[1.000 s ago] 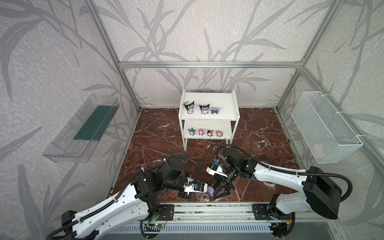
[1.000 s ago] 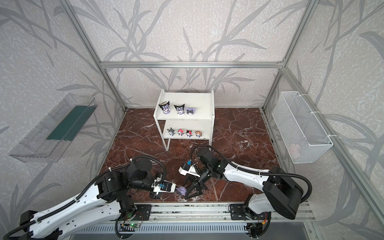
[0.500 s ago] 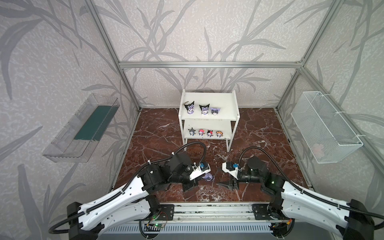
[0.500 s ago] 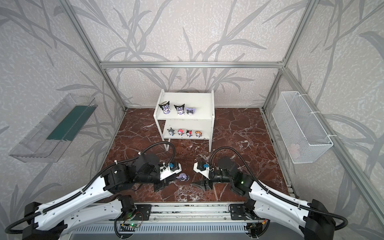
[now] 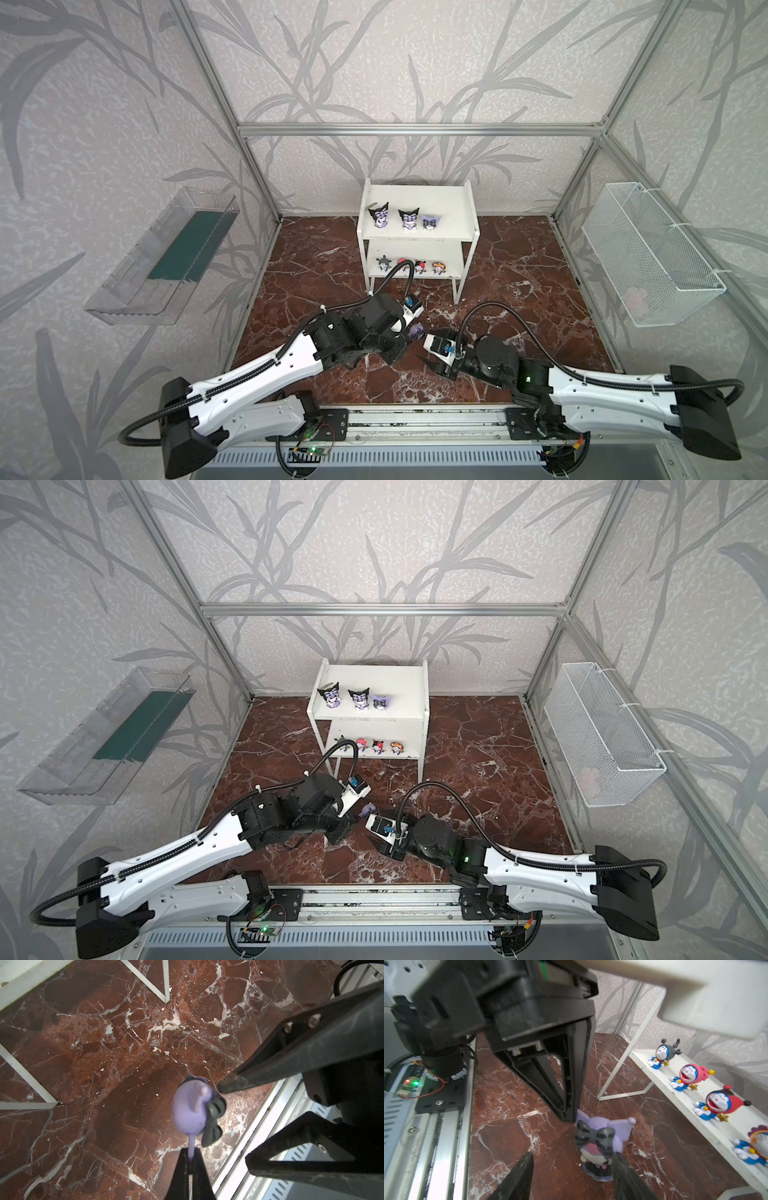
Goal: Place and organize the plastic toys onto the shelf
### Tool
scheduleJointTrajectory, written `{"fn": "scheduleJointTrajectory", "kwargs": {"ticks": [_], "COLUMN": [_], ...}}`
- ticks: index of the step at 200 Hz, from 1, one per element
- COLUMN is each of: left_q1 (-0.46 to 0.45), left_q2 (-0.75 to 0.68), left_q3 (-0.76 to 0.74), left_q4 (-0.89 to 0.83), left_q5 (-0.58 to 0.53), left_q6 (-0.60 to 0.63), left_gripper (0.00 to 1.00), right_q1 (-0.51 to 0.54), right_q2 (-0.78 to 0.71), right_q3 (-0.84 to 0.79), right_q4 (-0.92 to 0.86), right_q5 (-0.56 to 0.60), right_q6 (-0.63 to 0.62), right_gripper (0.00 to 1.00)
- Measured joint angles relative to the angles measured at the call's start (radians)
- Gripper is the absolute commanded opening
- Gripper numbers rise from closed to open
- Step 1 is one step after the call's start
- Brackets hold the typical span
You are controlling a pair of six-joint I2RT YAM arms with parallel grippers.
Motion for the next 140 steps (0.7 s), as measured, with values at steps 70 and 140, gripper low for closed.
{"fn": "scheduleJointTrajectory", "kwargs": {"ticks": [70, 140], "left_q1": [0.001, 0.008], "left_q2": [-0.006, -0.006], "left_q3": [0.0, 0.0], "left_q4": [0.017, 0.013], "left_q5": [0.005, 0.0], "left_q6": [-0.047, -0.063], "left_gripper": [0.0, 0.0], "right_q1": [0.01, 0.021], "right_q2": [0.09, 0.128], "right_q3": [0.06, 0.085], "right_q4": [0.068, 0.079], "right_q5": [0.096, 0.147], "right_q6": [-0.026, -0.073], "right_gripper": [0.38, 0.21]}}
